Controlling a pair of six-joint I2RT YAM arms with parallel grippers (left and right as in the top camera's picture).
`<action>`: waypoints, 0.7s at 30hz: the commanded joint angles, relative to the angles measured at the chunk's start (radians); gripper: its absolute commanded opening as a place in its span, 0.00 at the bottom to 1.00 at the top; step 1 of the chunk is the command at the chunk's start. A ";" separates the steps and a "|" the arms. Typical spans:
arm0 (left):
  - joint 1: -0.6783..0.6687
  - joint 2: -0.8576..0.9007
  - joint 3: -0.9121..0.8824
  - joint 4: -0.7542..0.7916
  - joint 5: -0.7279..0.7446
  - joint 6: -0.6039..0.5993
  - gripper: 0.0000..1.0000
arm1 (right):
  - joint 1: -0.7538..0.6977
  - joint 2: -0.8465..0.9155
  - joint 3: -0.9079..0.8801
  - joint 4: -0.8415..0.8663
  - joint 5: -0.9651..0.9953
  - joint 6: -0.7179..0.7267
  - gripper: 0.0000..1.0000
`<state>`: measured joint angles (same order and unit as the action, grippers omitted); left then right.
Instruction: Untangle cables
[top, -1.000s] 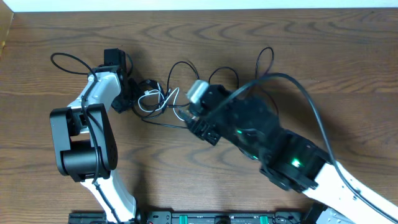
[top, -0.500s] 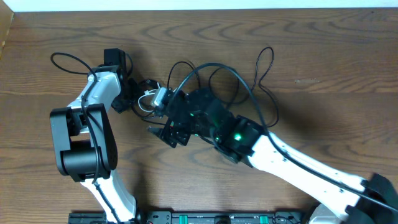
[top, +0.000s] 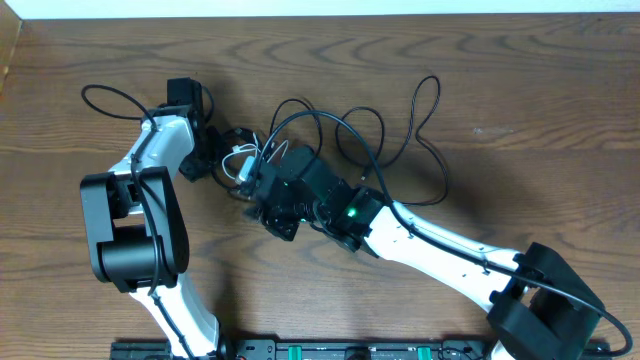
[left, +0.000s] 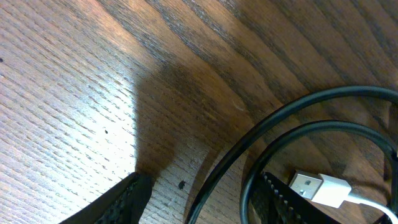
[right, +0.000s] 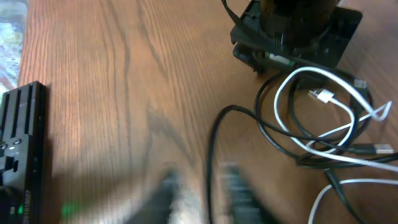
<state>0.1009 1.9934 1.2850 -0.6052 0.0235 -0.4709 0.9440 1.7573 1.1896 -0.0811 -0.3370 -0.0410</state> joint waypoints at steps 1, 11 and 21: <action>0.005 0.039 -0.032 -0.008 -0.006 0.001 0.57 | 0.002 -0.003 0.002 0.000 -0.021 0.003 0.01; 0.005 0.039 -0.032 -0.008 -0.006 0.001 0.58 | -0.016 -0.187 0.002 -0.024 0.060 -0.026 0.01; 0.005 0.039 -0.032 -0.008 -0.006 0.001 0.58 | -0.017 -0.388 0.002 -0.113 0.103 -0.095 0.01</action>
<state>0.1009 1.9934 1.2850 -0.6048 0.0235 -0.4709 0.9298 1.4277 1.1889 -0.1799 -0.2508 -0.0914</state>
